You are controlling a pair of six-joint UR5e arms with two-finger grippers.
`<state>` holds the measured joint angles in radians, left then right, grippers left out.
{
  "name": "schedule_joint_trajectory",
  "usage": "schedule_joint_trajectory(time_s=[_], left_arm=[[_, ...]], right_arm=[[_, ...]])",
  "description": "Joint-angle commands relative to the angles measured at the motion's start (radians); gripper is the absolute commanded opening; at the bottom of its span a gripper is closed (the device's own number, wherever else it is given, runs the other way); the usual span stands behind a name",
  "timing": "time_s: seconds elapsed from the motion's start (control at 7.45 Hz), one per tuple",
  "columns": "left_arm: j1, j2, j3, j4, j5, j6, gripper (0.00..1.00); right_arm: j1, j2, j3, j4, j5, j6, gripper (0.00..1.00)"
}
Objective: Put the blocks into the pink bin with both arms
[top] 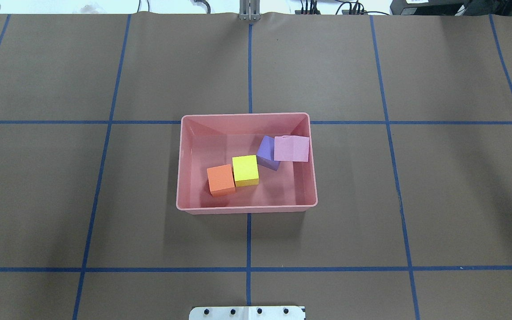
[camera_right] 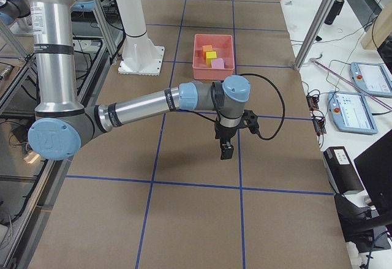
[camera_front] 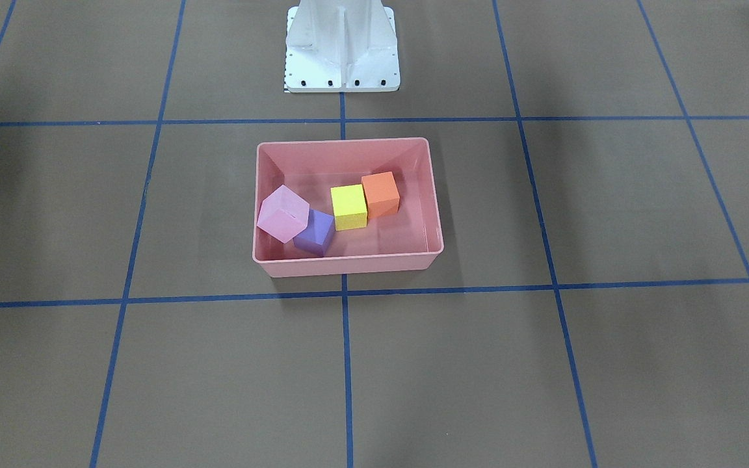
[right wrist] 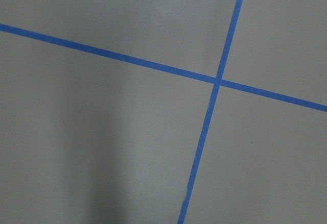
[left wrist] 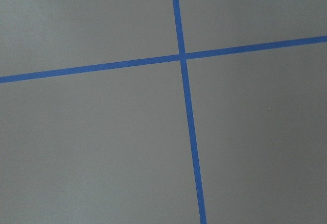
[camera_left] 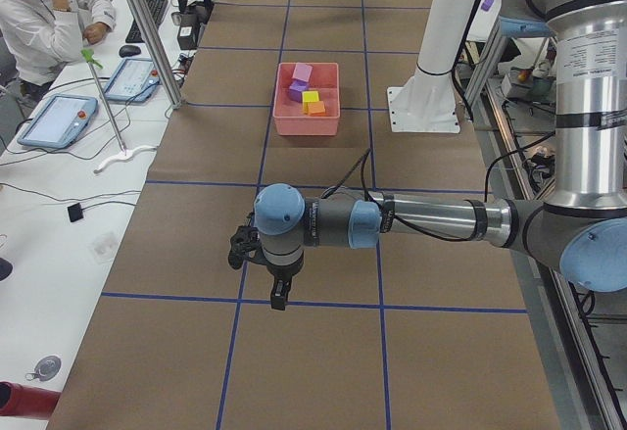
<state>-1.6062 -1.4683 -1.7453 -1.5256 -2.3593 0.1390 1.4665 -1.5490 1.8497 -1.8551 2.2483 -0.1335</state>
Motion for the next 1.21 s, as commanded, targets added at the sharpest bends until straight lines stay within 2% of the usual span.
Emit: schedule_joint_trajectory(time_s=[0.0, 1.07], left_arm=[[0.0, 0.0, 0.0, -0.001, 0.003, 0.004, 1.0], [0.0, 0.002, -0.02, -0.001, 0.0, 0.004, 1.0]], right_arm=[[0.0, -0.013, 0.003, 0.001, 0.001, 0.0, 1.0], [0.0, -0.039, 0.002, 0.002, 0.001, -0.003, 1.0]])
